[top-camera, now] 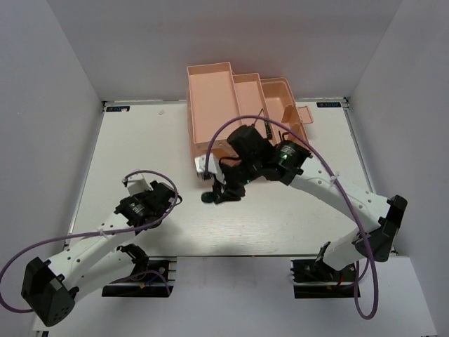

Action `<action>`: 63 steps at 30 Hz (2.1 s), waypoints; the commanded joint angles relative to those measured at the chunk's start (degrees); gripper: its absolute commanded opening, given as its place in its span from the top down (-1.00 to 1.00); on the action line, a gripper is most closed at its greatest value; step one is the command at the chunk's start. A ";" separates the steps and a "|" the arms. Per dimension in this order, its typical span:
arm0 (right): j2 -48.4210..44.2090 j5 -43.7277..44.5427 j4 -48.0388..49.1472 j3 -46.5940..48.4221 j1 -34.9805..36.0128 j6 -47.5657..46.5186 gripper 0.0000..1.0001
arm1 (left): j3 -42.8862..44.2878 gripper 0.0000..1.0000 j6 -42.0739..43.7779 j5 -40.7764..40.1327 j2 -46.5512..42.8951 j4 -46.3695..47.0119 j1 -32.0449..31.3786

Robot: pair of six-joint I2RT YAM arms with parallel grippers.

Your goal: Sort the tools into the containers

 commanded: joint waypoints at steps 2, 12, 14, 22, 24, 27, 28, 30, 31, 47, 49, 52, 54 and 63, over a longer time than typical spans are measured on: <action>1.77 20.48 15.10 7.25 -3.51 13.18 1.00 | 4.12 -0.74 15.73 2.07 4.15 6.85 0.18; 19.87 41.47 23.49 28.15 -12.39 17.79 1.00 | 7.20 -0.81 21.11 5.41 19.78 10.55 6.58; 23.65 41.12 23.67 29.48 -14.14 18.41 1.00 | 7.81 -0.84 21.10 6.20 20.51 9.94 7.99; 25.87 31.11 20.33 29.49 -19.43 24.20 -0.81 | 8.34 -0.87 23.92 8.85 21.03 10.99 13.10; 23.42 28.03 20.68 27.30 -21.18 26.40 -0.81 | 7.21 -0.87 25.57 11.30 22.17 12.91 15.03; 17.90 24.26 23.65 21.42 -24.33 31.22 -0.81 | 6.51 -0.87 26.81 14.03 23.76 14.94 17.22; 16.47 22.59 24.71 19.75 -24.87 31.85 -0.81 | 5.98 -0.87 27.60 15.34 24.63 16.08 17.75; 11.29 20.74 27.17 13.77 -26.02 34.40 -0.81 | 5.36 -0.76 28.22 16.40 26.04 16.87 18.81; 9.62 19.43 27.27 11.06 -27.59 35.36 -0.81 | 5.36 -0.70 28.83 17.54 27.35 17.58 19.51; -7.00 8.61 32.11 -6.89 -37.62 40.83 -0.81 | 8.42 0.69 32.44 24.31 28.69 19.26 22.41; -9.89 6.33 30.53 -10.30 -37.89 38.46 -0.81 | 11.92 1.00 33.14 24.84 23.34 18.64 21.10; -14.11 1.78 30.00 -16.80 -38.24 33.03 -0.30 | 18.26 1.00 37.00 30.28 15.97 21.26 21.10; -15.35 1.04 28.93 -18.84 -38.85 32.91 0.99 | 24.12 1.00 39.29 36.16 14.88 25.30 21.10; -20.98 3.24 26.84 -29.66 -40.08 30.54 1.00 | 52.06 1.00 41.05 55.77 30.41 33.14 20.57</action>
